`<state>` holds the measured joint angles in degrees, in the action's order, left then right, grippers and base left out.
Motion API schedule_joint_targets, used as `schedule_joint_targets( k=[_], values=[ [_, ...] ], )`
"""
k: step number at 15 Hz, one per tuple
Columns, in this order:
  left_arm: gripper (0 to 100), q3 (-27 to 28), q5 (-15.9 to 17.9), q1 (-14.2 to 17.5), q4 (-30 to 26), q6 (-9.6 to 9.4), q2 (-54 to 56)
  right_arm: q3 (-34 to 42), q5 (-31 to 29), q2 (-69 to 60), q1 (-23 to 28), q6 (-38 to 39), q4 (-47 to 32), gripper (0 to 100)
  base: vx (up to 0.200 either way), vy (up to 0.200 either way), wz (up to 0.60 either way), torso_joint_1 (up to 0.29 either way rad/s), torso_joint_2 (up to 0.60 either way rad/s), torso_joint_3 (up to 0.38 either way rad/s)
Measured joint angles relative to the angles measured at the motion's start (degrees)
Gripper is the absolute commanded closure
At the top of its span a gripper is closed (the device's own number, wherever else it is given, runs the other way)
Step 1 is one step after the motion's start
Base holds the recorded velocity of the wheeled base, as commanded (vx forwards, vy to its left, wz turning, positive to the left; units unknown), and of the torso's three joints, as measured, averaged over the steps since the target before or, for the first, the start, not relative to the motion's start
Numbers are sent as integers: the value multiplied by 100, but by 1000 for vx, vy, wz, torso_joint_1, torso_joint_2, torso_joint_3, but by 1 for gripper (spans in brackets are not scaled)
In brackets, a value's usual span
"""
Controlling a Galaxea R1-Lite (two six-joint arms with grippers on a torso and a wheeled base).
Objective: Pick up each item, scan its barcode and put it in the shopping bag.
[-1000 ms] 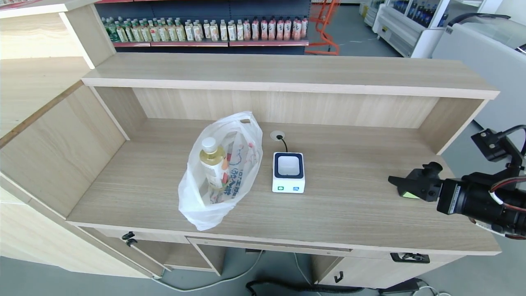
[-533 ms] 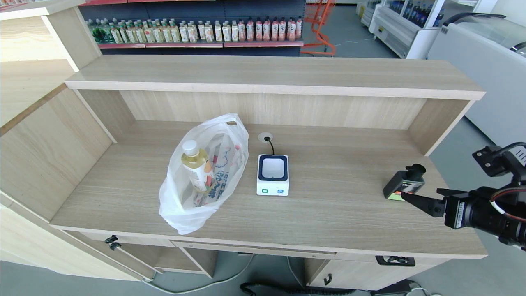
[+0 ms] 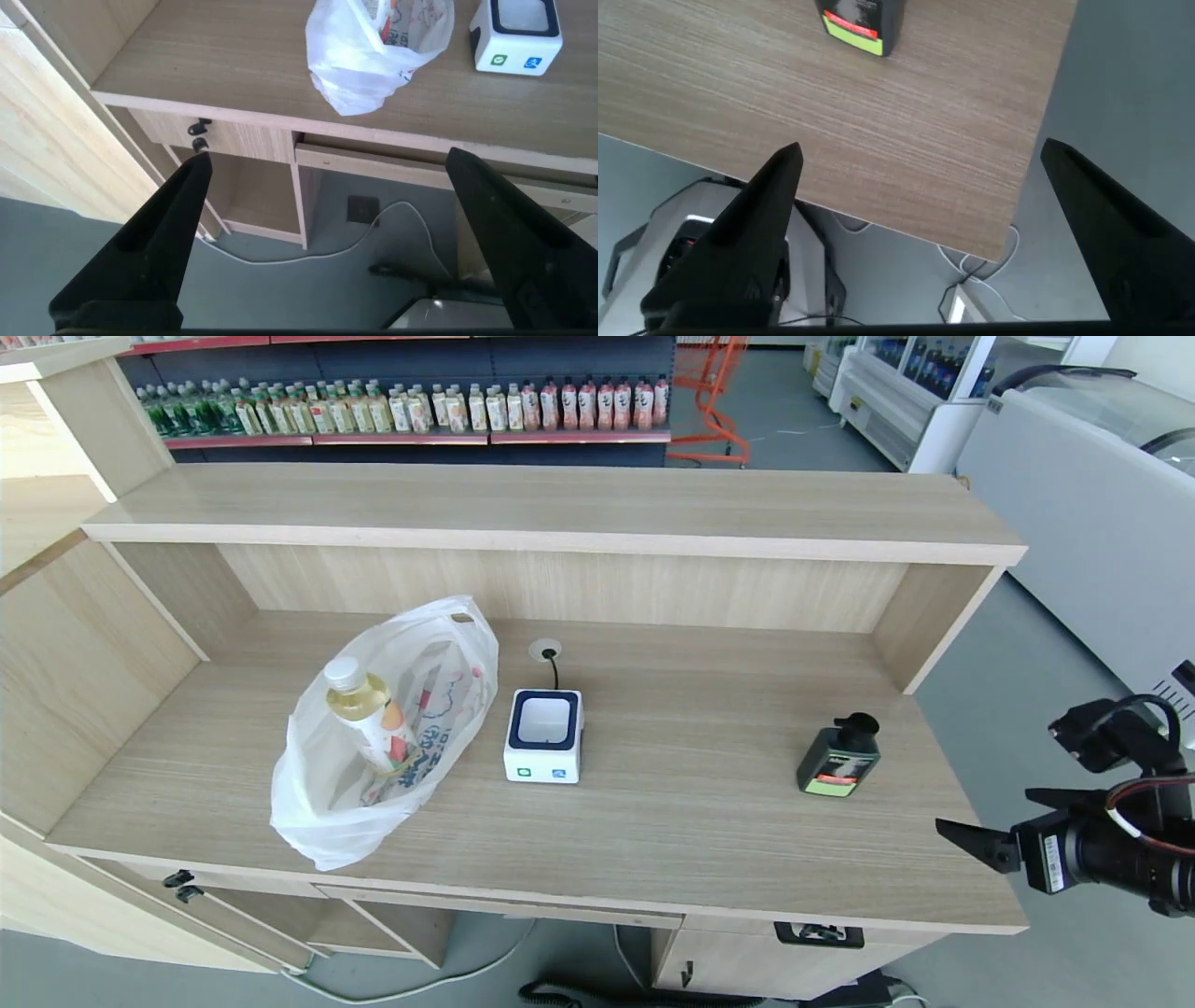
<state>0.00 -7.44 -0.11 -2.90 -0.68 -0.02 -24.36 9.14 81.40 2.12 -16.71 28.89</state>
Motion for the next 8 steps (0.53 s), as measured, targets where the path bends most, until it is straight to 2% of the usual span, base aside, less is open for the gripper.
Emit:
schedule_joint_targets(
  k=[5,8],
  values=[
    [0,0,-2,-5,0,6,0,-265,-167,430,-12,-997,-84,0,0,0,0,0,0,0],
    [0,0,0,0,0,6,0,-814,-184,1023,-254,-1169,-335,0,0,0,0,0,0,0]
  ],
)
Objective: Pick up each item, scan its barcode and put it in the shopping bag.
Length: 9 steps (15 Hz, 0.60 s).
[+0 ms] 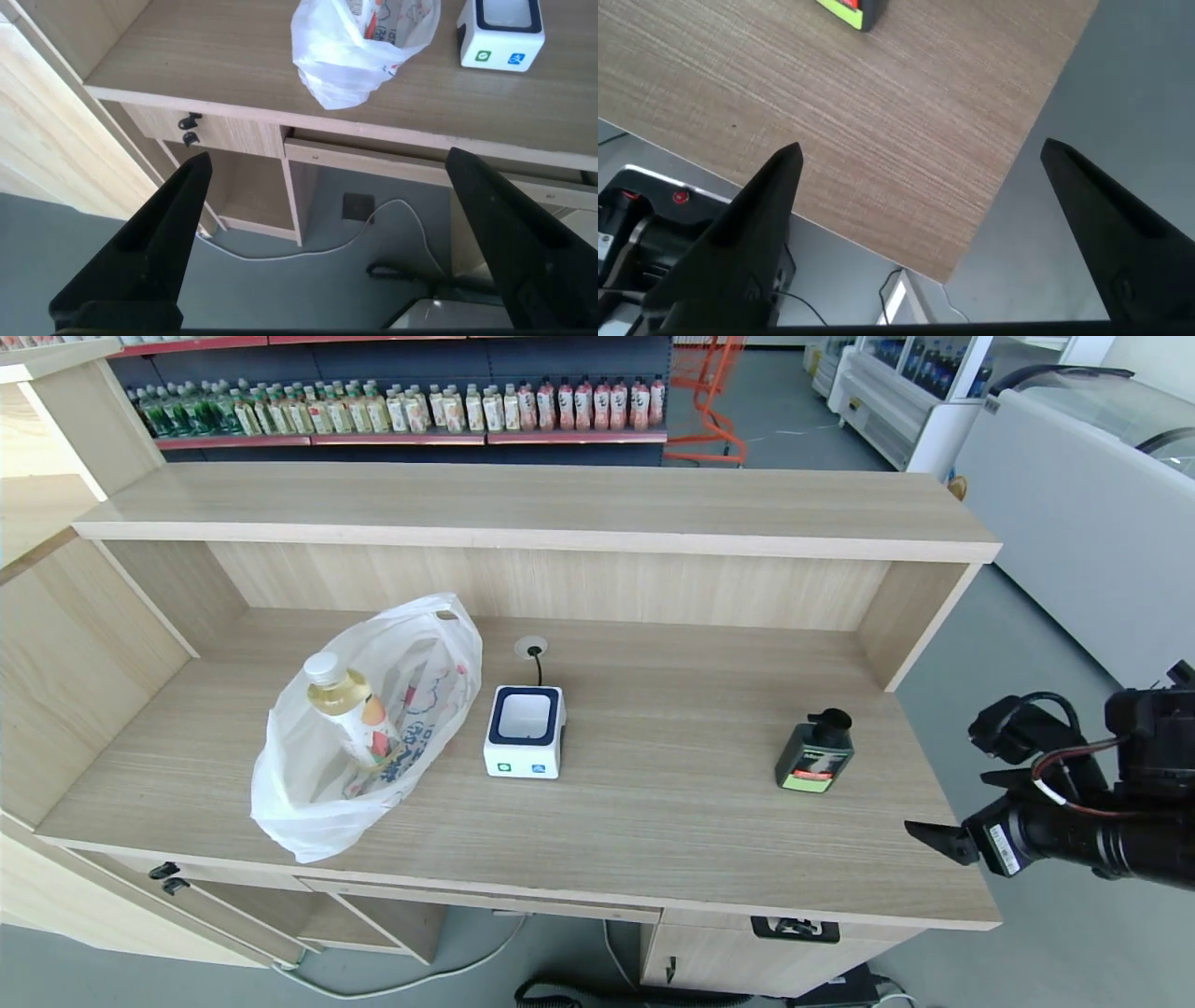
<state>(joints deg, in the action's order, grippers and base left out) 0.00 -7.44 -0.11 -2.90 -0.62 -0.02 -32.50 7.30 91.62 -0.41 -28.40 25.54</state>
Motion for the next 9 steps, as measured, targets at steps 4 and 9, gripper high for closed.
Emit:
schedule_joint_targets(
  k=[4,9],
  values=[
    [0,0,0,1,0,0,0,-816,2,761,-252,-206,-91,0,0,0,0,0,0,0],
    [0,0,0,0,0,0,0,-1436,41,1373,-540,-369,-89,0,0,0,0,0,0,0]
  ],
)
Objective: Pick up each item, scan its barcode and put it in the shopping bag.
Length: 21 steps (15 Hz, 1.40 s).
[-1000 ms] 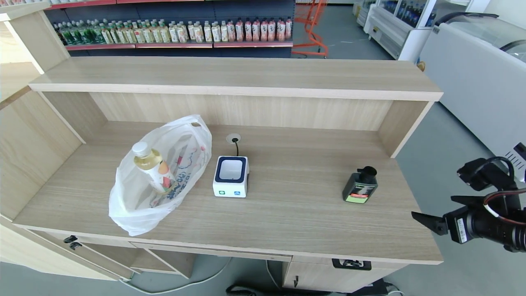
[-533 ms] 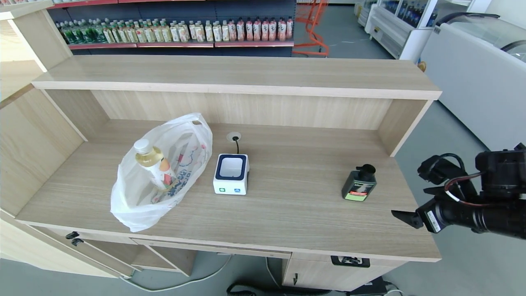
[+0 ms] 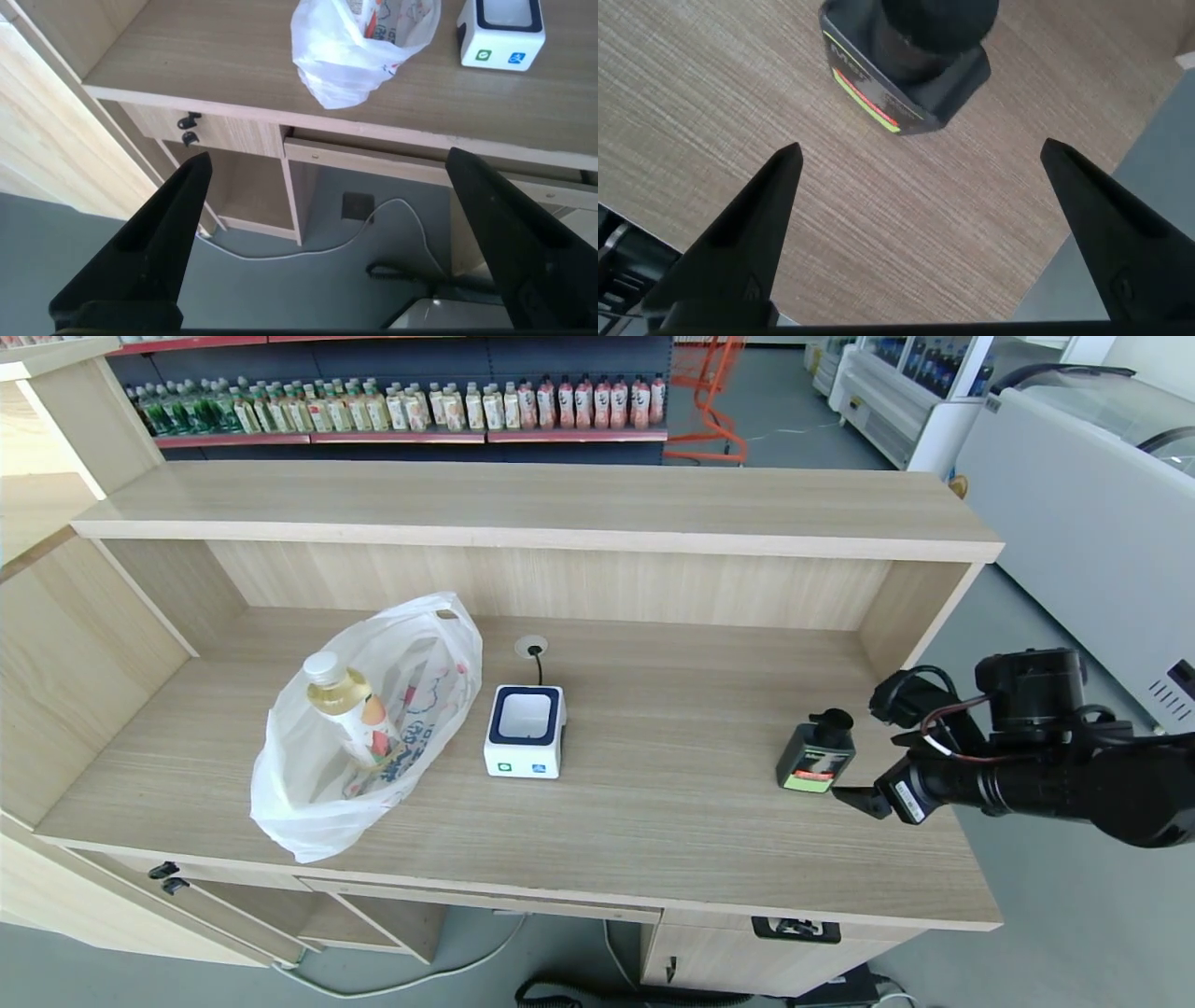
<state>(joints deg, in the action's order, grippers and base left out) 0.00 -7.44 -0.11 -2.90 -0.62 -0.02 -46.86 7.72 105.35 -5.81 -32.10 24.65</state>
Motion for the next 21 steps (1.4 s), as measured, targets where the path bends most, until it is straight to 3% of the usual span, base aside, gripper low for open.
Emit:
schedule_joint_targets(
  k=[9,16,17,21],
  values=[
    [0,0,-2,0,0,0,0,-864,22,853,-471,-9,41,0,0,0,0,0,0,0],
    [0,0,0,0,1,0,0,-1013,332,1371,-601,-4,562,0,0,0,0,0,0,0],
    [0,0,0,0,1,0,0,-1072,377,1419,-641,-4,584,100,0,0,0,0,0,0],
    [0,0,0,0,1,0,0,-1235,486,1513,-705,2,747,100,0,0,0,0,0,0]
  ],
)
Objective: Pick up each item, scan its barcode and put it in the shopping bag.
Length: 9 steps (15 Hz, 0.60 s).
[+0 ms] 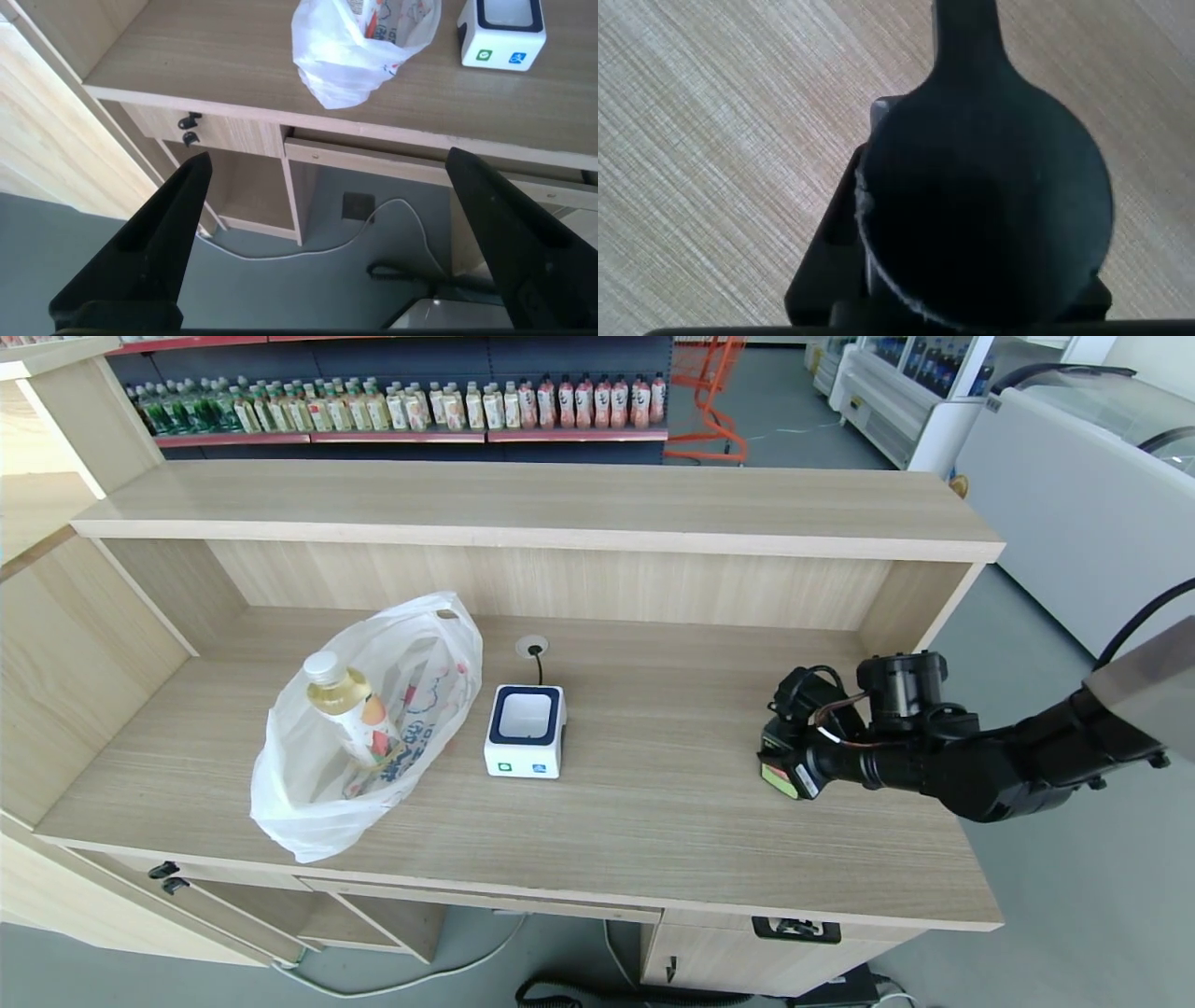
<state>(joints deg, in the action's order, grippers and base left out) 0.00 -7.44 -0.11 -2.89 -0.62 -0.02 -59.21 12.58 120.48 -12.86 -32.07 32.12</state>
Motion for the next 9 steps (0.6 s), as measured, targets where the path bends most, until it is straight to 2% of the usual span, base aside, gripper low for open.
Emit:
schedule_joint_targets(
  k=[3,5,7,9],
  values=[
    [0,0,0,0,0,0,0,100,0,-35,-4,-6,228,100,0,0,0,0,0,0],
    [0,0,-2,0,0,2,0,434,-2,-215,-4,5,731,100,0,0,0,0,0,0],
    [0,0,0,0,0,0,0,1162,-18,-596,62,-16,1438,100,0,0,0,0,0,0],
    [0,0,0,-5,0,0,0,2135,-16,-1141,179,-440,2413,100,0,0,0,0,0,0]
  ],
)
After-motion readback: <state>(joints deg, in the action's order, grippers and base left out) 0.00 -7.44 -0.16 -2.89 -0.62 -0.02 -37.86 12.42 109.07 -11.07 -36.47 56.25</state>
